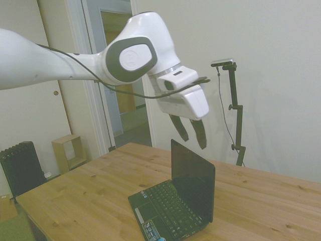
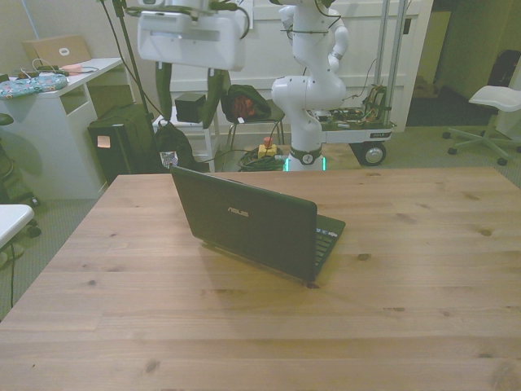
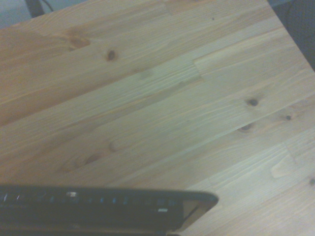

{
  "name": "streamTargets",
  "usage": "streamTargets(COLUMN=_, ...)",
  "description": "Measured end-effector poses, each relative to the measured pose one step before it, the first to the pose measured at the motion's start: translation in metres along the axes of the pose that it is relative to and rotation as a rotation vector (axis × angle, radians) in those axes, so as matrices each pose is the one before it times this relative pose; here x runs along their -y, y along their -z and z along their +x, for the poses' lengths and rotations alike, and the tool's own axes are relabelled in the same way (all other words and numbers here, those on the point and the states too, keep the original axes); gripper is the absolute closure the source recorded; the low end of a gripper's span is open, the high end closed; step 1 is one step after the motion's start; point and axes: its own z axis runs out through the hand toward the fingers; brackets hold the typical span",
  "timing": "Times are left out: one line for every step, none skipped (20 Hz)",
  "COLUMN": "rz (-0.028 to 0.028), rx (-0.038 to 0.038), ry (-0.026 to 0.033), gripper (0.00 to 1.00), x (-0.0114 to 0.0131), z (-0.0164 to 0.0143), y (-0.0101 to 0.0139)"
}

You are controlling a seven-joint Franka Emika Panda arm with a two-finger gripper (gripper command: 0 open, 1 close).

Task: Close the laptop

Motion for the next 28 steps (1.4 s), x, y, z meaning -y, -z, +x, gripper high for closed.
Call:
streamTargets(rz=-0.00145, rx=0.01296, ry=-0.01325, gripper=0.0, x=0.00246, z=0.01099, y=-0.00831)
streamTargets(rz=0.00222, rx=0.01318, ry=-0.01039, gripper=0.0, x=0.00325, z=0.0088, y=-0.00689)
streamTargets(rz=0.00347, rx=0.01369, ry=-0.01283, gripper=0.0, x=0.00449, z=0.00937, y=-0.00707)
streamTargets(rz=0.00213, rx=0.00925, ry=-0.01116, gripper=0.0, x=0.00402, z=0.00886, y=-0.00615)
streamTargets(rz=0.00011, rx=0.00831, ry=-0.00715, gripper=0.0, x=0.00469, z=0.00789, y=-0.00565)
streamTargets(rz=-0.00049, rx=0.00738, ry=-0.00542, gripper=0.0, x=0.00502, z=0.00724, y=-0.0054)
streamTargets(rz=-0.00162, rx=0.00838, ry=-0.00339, gripper=0.0, x=0.00533, z=0.00585, y=-0.00581)
streamTargets(rz=-0.00295, rx=0.00589, ry=-0.0001, gripper=0.0, x=0.00641, z=0.00412, y=-0.00529)
streamTargets(rz=-0.00192, rx=0.00604, ry=0.00262, gripper=0.0, x=0.00785, z=0.00174, y=-0.00618)
streamTargets(rz=-0.00303, rx=0.00755, ry=0.00857, gripper=0.0, x=0.00945, z=-0.00102, y=-0.00711)
streamTargets(rz=-0.00192, rx=0.00809, ry=0.01235, gripper=0.0, x=0.01057, z=-0.00307, y=-0.00793)
streamTargets(rz=-0.00199, rx=0.01006, ry=0.01417, gripper=0.0, x=0.01101, z=-0.00453, y=-0.00825)
streamTargets(rz=-0.00195, rx=0.01085, ry=0.01516, gripper=0.0, x=0.01167, z=-0.00583, y=-0.0088)
streamTargets(rz=0.0001, rx=0.0077, ry=0.01323, gripper=0.0, x=0.01094, z=-0.00577, y=-0.00789)
streamTargets(rz=-0.00089, rx=0.00726, ry=0.01093, gripper=0.0, x=0.00914, z=-0.00559, y=-0.00751)
streamTargets(rz=-0.00102, rx=0.00889, ry=0.00824, gripper=0.0, x=0.00774, z=-0.0057, y=-0.00687)
streamTargets(rz=-0.00039, rx=0.00911, ry=0.00521, gripper=0.0, x=0.00596, z=-0.00545, y=-0.00523)
streamTargets(rz=0.00055, rx=0.00808, ry=0.00283, gripper=0.0, x=0.00476, z=-0.00486, y=-0.00386)
streamTargets(rz=0.00217, rx=0.00652, ry=0.00258, gripper=1.0, x=0.00336, z=-0.00375, y=-0.0019)
streamTargets(rz=0.00251, rx=0.0067, ry=0.00157, gripper=1.0, x=0.00215, z=-0.00288, y=-0.00148)
streamTargets(rz=0.00142, rx=0.00763, ry=-0.00092, gripper=1.0, x=0.0013, z=-0.00236, y=-0.00204)
streamTargets(rz=-0.00003, rx=0.00688, ry=-0.00018, gripper=1.0, x=0.00067, z=-0.00193, y=-0.00223)
streamTargets(rz=-0.00238, rx=0.00527, ry=0.0006, gripper=1.0, x=0.00017, z=-0.00159, y=-0.00233)
streamTargets(rz=-0.00373, rx=0.00477, ry=-0.00018, gripper=1.0, x=-0.00066, z=-0.00132, y=-0.00223)
streamTargets(rz=-0.00353, rx=0.00453, ry=-0.00044, gripper=1.0, x=-0.00115, z=-0.00123, y=-0.00178)
streamTargets(rz=-0.00198, rx=0.00382, ry=-0.00135, gripper=1.0, x=-0.00146, z=-0.0008, y=-0.00086)
streamTargets(rz=-0.00092, rx=0.00349, ry=-0.00147, gripper=1.0, x=-0.00148, z=-0.00076, y=-0.0001)
streamTargets(rz=-0.00087, rx=0.00286, ry=-0.00131, gripper=1.0, x=-0.00144, z=-0.00071, y=0.00009)
